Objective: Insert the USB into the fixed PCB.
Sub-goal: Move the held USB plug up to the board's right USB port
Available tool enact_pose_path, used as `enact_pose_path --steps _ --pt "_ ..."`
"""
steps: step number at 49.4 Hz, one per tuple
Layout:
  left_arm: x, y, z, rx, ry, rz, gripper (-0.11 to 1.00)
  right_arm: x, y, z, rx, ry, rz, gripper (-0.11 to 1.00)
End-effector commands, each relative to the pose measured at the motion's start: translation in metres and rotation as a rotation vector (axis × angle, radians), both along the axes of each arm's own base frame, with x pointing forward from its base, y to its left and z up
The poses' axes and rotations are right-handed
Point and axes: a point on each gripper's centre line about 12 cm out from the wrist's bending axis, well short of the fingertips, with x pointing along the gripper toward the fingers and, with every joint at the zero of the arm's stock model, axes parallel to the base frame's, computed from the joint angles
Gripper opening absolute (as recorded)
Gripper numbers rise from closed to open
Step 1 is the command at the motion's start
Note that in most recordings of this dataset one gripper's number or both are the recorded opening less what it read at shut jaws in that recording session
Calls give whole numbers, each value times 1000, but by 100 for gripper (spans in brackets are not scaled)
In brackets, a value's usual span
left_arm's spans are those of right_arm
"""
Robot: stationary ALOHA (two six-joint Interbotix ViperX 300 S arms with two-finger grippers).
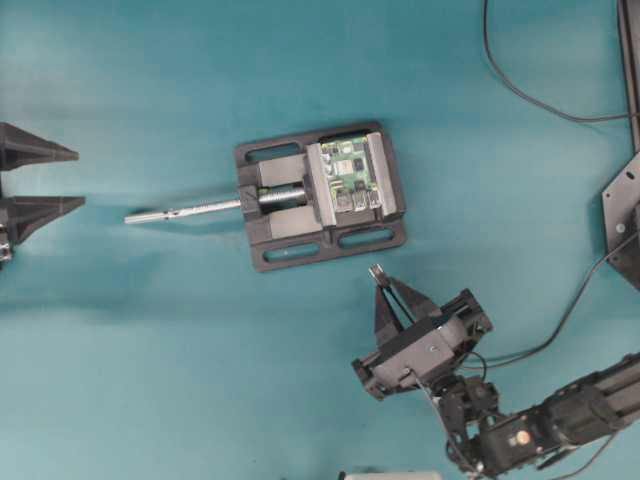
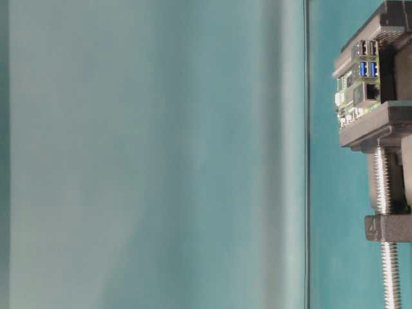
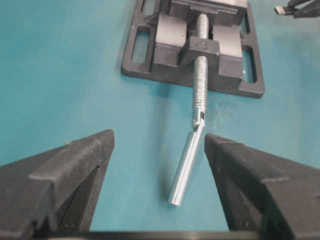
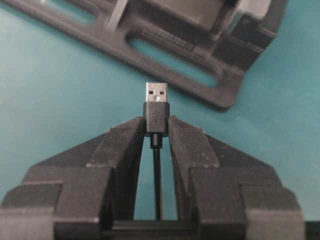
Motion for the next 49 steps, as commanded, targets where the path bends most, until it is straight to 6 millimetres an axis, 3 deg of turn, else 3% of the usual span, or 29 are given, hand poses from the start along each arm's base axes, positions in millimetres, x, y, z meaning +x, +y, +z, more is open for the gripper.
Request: enact_pose_path --steps 1,20,49 --pt "2 1 5 -3 -15 4 89 3 2 9 -8 -37 -54 21" --pt "2 1 5 -4 -15 4 89 -1 -1 10 -43 -122 -150 21" --pt "2 1 4 -3 -15 4 89 17 -19 31 -9 -200 -274 21"
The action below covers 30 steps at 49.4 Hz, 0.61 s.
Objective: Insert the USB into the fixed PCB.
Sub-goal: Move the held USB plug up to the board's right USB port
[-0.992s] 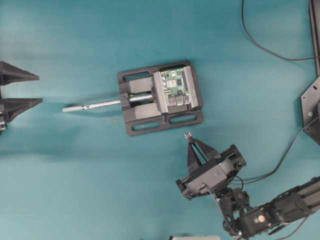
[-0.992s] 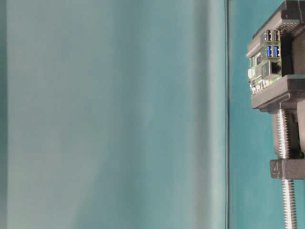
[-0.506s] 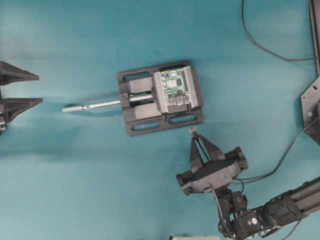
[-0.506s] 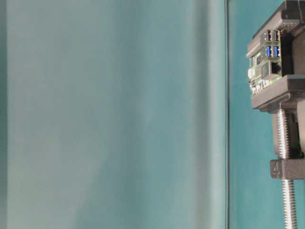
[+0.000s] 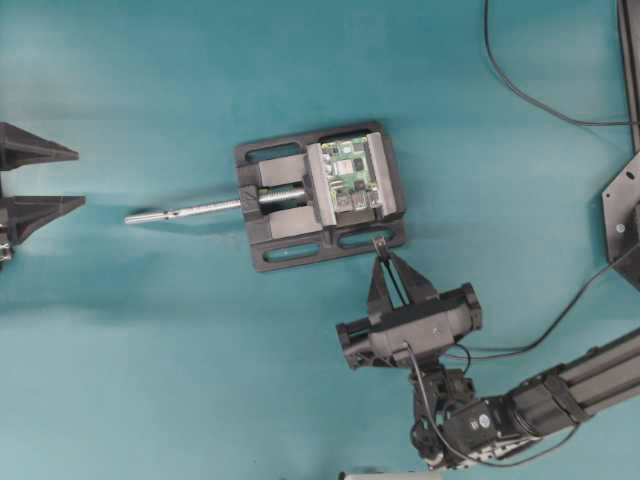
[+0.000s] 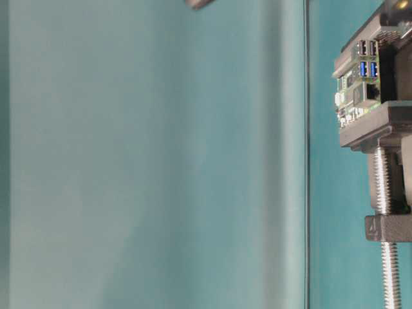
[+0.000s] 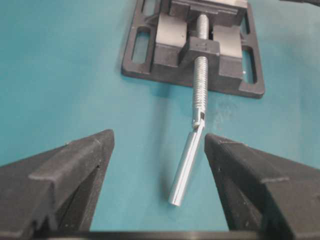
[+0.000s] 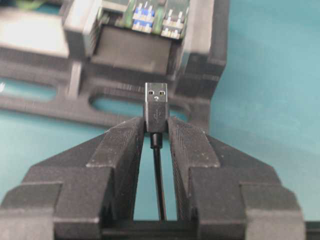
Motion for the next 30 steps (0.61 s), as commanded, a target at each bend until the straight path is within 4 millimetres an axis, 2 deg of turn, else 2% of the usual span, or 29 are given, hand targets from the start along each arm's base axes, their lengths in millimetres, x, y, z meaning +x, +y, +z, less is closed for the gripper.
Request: enact_pose_path --steps 1,30 --pt "2 0 4 -5 -10 3 89 4 1 19 24 -50 -13 21" --pt "2 0 4 -5 -10 3 89 8 -9 28 20 -66 -55 21"
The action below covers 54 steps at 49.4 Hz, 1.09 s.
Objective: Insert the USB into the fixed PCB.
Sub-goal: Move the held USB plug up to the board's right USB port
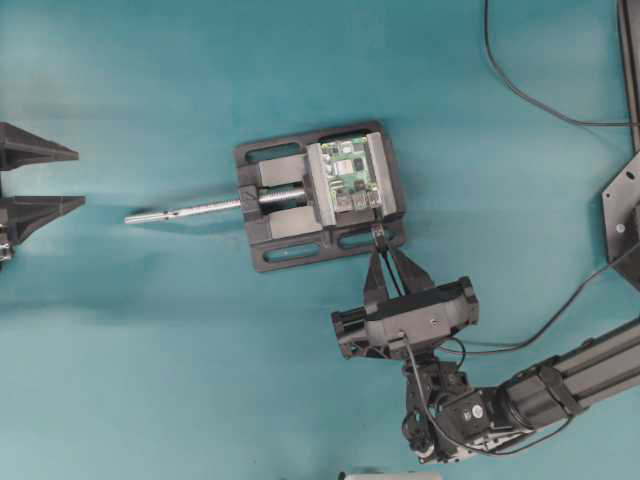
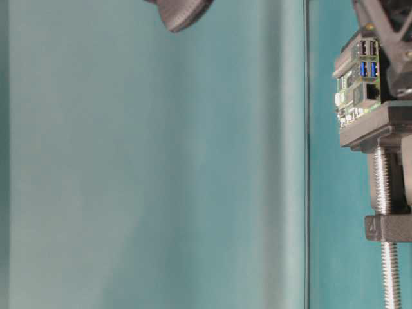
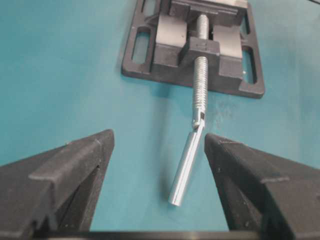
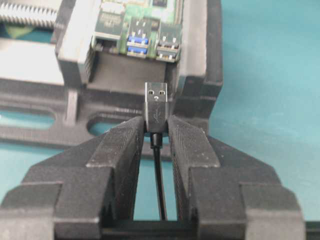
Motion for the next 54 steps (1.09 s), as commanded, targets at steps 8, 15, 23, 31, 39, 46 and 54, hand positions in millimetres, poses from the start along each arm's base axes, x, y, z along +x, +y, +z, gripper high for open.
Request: enact_pose_path --steps 8,15,23,31,39,46,54 --pt "2 1 5 -3 -13 4 89 4 -4 22 26 -55 -23 21" --pt "2 1 4 -4 -12 5 89 5 -7 23 27 -58 -30 21" --pt "2 1 5 -3 -13 4 89 6 -9 22 27 -57 -39 21" --pt "2 1 4 -4 -12 3 89 7 -11 24 27 -65 -46 21" --pt "2 1 5 -3 -13 5 89 7 -13 24 27 -77 -55 21" --pt "2 1 4 -4 -12 3 89 8 -15 24 25 -84 -59 21" --pt "2 1 4 -4 -12 5 89 10 -17 25 24 -88 -63 21"
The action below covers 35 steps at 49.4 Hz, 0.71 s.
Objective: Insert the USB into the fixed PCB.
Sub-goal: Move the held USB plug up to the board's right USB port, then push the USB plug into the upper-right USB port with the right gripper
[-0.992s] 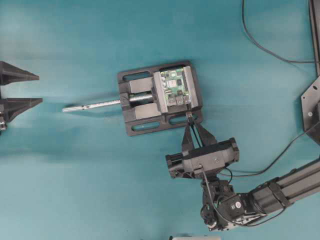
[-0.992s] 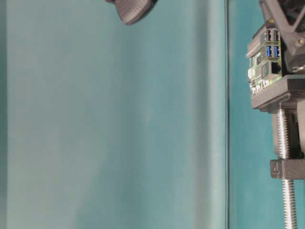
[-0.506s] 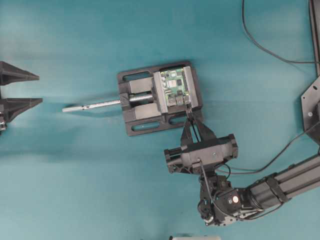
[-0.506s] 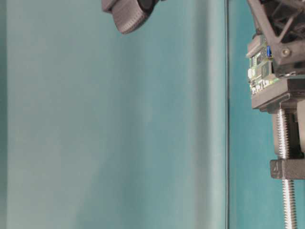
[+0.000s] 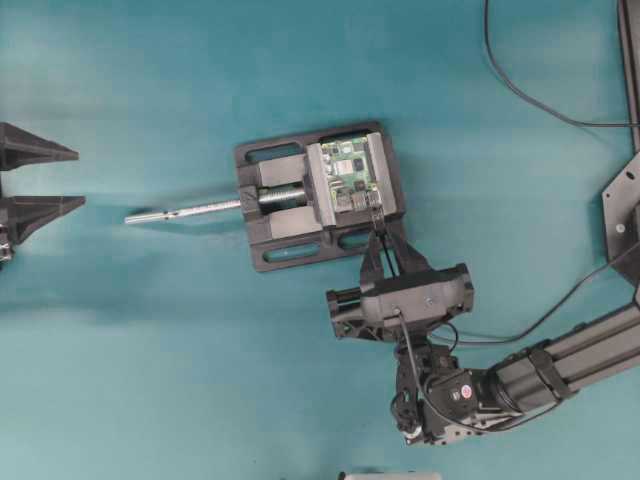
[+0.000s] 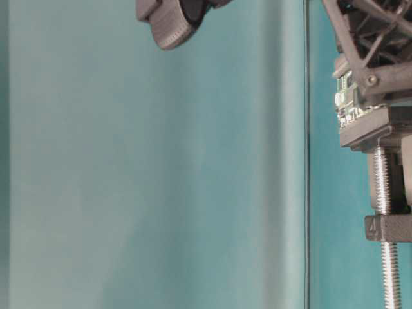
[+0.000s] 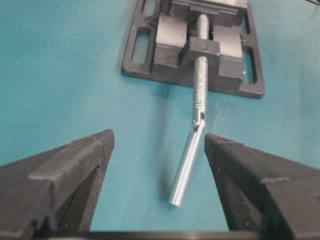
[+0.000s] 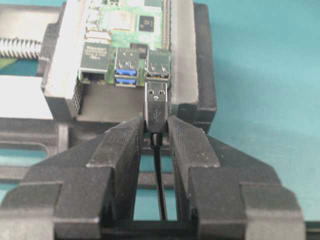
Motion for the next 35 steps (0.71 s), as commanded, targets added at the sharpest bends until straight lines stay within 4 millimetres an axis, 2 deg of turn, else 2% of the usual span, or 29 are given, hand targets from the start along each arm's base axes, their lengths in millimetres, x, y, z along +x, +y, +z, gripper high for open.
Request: enact_pose_path --steps 1,35 --pt "2 1 3 -4 -9 5 89 4 1 21 19 -57 -5 21" --pt "2 1 4 -4 -9 3 89 4 -7 19 13 -52 -21 21"
